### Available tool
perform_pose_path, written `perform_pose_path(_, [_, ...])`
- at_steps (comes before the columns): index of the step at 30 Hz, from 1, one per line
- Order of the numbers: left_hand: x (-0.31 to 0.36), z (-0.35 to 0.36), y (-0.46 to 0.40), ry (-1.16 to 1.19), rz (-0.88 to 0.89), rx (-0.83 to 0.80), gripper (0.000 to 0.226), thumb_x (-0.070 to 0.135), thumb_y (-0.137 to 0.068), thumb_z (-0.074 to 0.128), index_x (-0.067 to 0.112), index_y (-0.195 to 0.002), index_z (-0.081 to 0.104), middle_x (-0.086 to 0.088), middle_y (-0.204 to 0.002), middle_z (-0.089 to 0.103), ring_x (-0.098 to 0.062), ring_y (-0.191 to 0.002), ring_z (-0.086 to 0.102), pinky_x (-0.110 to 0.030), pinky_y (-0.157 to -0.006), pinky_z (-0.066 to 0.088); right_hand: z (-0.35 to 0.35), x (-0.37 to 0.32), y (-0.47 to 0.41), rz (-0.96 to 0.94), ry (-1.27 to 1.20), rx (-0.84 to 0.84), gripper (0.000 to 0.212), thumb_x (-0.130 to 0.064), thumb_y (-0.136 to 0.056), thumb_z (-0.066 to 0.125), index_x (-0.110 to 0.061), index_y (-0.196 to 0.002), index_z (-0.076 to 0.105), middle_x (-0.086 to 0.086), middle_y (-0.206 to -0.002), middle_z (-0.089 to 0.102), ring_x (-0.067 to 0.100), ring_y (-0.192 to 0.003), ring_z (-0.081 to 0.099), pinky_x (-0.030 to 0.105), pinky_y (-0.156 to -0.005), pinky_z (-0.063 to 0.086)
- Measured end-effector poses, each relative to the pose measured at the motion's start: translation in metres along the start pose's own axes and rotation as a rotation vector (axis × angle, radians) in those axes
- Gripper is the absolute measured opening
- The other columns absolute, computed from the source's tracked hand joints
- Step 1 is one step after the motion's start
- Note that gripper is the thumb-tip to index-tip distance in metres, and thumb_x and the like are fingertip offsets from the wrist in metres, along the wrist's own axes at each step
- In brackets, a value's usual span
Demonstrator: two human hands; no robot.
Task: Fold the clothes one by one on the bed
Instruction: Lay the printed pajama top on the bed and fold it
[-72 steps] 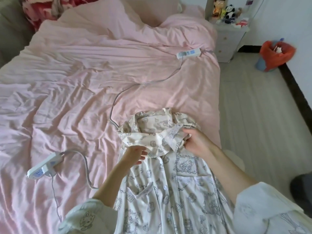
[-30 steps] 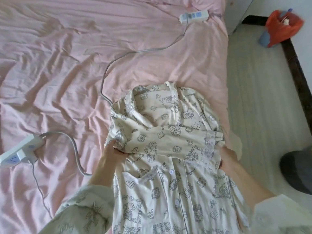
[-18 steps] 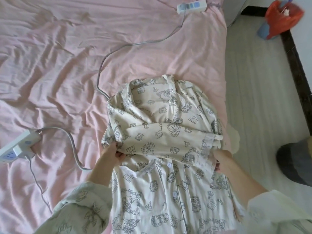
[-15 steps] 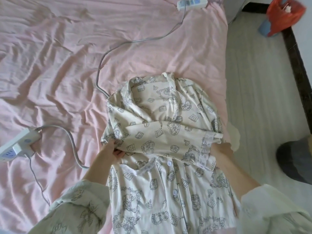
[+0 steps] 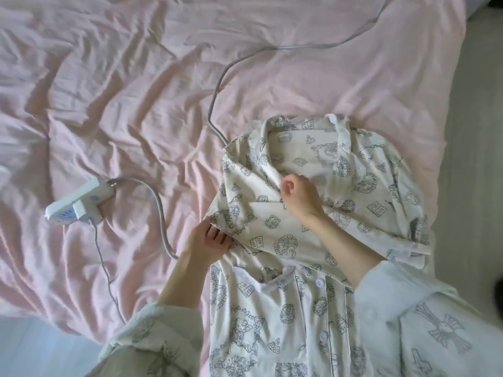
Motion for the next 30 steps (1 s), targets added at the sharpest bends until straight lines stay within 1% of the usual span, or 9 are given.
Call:
perform_pose_path(5, [0.008, -0.003, -0.006, -0.043, -0.067, 0.009, 0.013, 0.018, -0.094, 0.053, 0.008, -0.086, 0.055, -0.007, -0.079, 0.065, -0.021, -0.079, 0.058, -0.034, -0.075, 0.045, 0.031, -0.041, -0.041, -0.079, 0.097, -0.166, 0.036, -0.031, -0.098, 0.041, -0.011, -0.124, 0.055, 0.006, -0.124, 0.061, 0.024, -0.112, 0.057, 0.035, -0.091, 0.045])
perform_pose_path(7, [0.008, -0.001, -0.006, -0.031, -0.091, 0.027, 0.013, 0.016, -0.093, 0.054, 0.007, -0.083, 0.055, -0.007, -0.077, 0.065, -0.02, -0.076, 0.058, -0.035, -0.074, 0.046, 0.041, -0.045, -0.056, -0.058, 0.141, -0.185, 0.027, -0.035, -0.095, 0.043, -0.017, -0.101, 0.063, 0.005, -0.104, 0.065, 0.027, -0.101, 0.058, 0.036, -0.083, 0.044])
perform_pose_path(9, [0.009, 0.0, -0.006, -0.032, -0.104, 0.042, 0.014, 0.014, -0.093, 0.053, 0.008, -0.081, 0.053, -0.006, -0.08, 0.061, -0.02, -0.074, 0.057, -0.034, -0.079, 0.045, 0.049, -0.048, -0.068, -0.033, 0.182, -0.172, 0.035, -0.034, -0.091, 0.046, -0.018, -0.06, 0.046, 0.001, -0.065, 0.052, 0.026, -0.077, 0.051, 0.032, -0.065, 0.035])
perform_pose_path(12, [0.013, -0.001, -0.008, -0.013, -0.113, 0.054, 0.01, 0.012, -0.092, 0.051, 0.008, -0.083, 0.05, -0.006, -0.08, 0.06, -0.02, -0.074, 0.057, -0.034, -0.076, 0.045, 0.057, -0.055, -0.08, -0.036, 0.12, -0.17, 0.042, -0.024, -0.092, 0.046, -0.016, -0.052, 0.034, -0.001, -0.056, 0.039, 0.024, -0.069, 0.044, 0.03, -0.055, 0.028])
perform_pose_path(14, [0.015, -0.003, -0.01, 0.008, -0.109, 0.061, 0.01, 0.012, -0.091, 0.05, 0.009, -0.081, 0.048, -0.006, -0.077, 0.059, -0.02, -0.073, 0.058, -0.033, -0.068, 0.048, 0.056, -0.06, -0.088, -0.045, -0.049, -0.122, 0.035, -0.02, -0.094, 0.043, -0.017, -0.059, 0.039, -0.001, -0.061, 0.043, 0.02, -0.067, 0.044, 0.028, -0.062, 0.032])
perform_pose_path(17, [0.012, -0.004, -0.01, 0.026, -0.088, 0.06, 0.01, 0.012, -0.092, 0.051, 0.01, -0.082, 0.048, -0.005, -0.078, 0.058, -0.019, -0.075, 0.058, -0.032, -0.076, 0.049, 0.047, -0.066, -0.093, -0.074, -0.162, -0.059, 0.03, -0.015, -0.097, 0.042, -0.015, -0.07, 0.054, -0.003, -0.065, 0.049, 0.012, -0.063, 0.046, 0.025, -0.063, 0.031])
perform_pose_path(20, [0.011, -0.01, -0.01, -0.06, -0.049, 0.067, 0.006, 0.013, -0.092, 0.054, 0.008, -0.089, 0.055, -0.007, -0.08, 0.065, -0.019, -0.073, 0.062, -0.031, -0.07, 0.053, 0.039, -0.067, -0.091, -0.037, -0.119, -0.033, 0.026, -0.018, -0.096, 0.042, -0.011, -0.101, 0.067, 0.006, -0.106, 0.068, 0.024, -0.1, 0.06, 0.031, -0.084, 0.045])
perform_pose_path(24, [0.015, -0.029, -0.011, -0.394, 0.169, 0.197, 0.013, 0.014, -0.087, 0.065, 0.004, -0.079, 0.065, -0.006, -0.057, 0.07, -0.015, -0.045, 0.066, -0.023, -0.039, 0.053, 0.042, -0.058, -0.054, -0.133, 0.037, -0.006, 0.027, -0.017, -0.094, 0.048, -0.011, -0.116, 0.063, 0.007, -0.119, 0.064, 0.024, -0.113, 0.057, 0.036, -0.098, 0.041])
perform_pose_path(30, [0.006, -0.059, 0.008, -0.534, 0.337, 0.151, 0.009, 0.013, -0.088, 0.062, 0.005, -0.086, 0.066, -0.004, -0.058, 0.07, -0.014, -0.048, 0.067, -0.027, -0.047, 0.056, 0.08, -0.012, 0.046, -0.262, 0.248, -0.012, 0.039, -0.012, -0.093, 0.049, -0.012, -0.132, 0.052, 0.013, -0.148, 0.037, 0.028, -0.142, 0.026, 0.049, -0.117, 0.015])
Point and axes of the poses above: each hand's wrist, its own y-axis away from the middle knuckle, its own z-axis out of the palm, x = y × z, the point moved 1 cm from there along -y, towards the middle knuckle
